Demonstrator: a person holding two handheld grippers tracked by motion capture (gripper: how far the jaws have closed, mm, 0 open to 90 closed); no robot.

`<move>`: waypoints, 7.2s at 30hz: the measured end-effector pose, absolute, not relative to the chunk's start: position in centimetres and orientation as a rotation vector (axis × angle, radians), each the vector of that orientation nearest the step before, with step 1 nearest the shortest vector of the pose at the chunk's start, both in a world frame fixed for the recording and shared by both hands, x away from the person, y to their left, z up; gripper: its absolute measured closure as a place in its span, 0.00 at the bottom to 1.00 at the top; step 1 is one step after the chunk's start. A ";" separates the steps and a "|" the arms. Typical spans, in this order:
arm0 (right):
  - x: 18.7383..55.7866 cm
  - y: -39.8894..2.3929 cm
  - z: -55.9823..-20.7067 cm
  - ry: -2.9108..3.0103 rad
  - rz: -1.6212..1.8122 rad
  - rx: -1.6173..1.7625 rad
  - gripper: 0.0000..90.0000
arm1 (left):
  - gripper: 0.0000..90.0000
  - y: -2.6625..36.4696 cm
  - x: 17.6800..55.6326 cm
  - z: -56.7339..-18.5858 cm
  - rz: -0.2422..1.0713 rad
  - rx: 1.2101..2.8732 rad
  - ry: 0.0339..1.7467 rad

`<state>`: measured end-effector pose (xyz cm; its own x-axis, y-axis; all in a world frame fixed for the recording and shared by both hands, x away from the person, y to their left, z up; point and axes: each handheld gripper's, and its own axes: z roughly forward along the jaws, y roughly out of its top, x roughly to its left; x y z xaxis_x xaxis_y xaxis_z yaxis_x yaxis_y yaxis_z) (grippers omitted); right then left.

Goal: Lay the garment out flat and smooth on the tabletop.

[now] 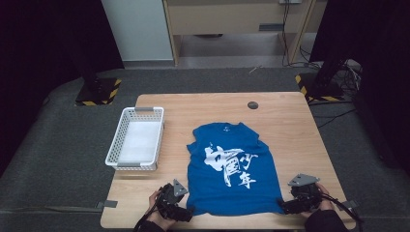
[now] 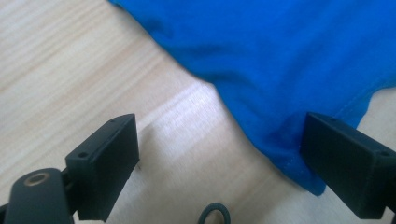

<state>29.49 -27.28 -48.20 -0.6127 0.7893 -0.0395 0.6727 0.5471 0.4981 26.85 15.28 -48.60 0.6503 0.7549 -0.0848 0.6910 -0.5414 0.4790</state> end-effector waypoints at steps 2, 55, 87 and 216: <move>29.5 -27.3 -48.1 2.533 0.650 1.221 0.04 | 0.11 15.3 26.7 -48.5 0.177 2.401 1.116; 41.3 -25.9 -42.5 2.146 1.040 1.391 0.14 | 0.00 17.6 30.4 -50.7 0.229 2.242 1.083; 47.4 -21.6 -44.5 2.139 1.013 1.410 0.18 | 0.00 17.9 30.4 -51.0 0.244 2.216 1.055; 44.7 -13.0 -50.3 2.447 0.888 1.291 0.77 | 0.00 17.6 30.2 -51.2 0.258 2.196 1.059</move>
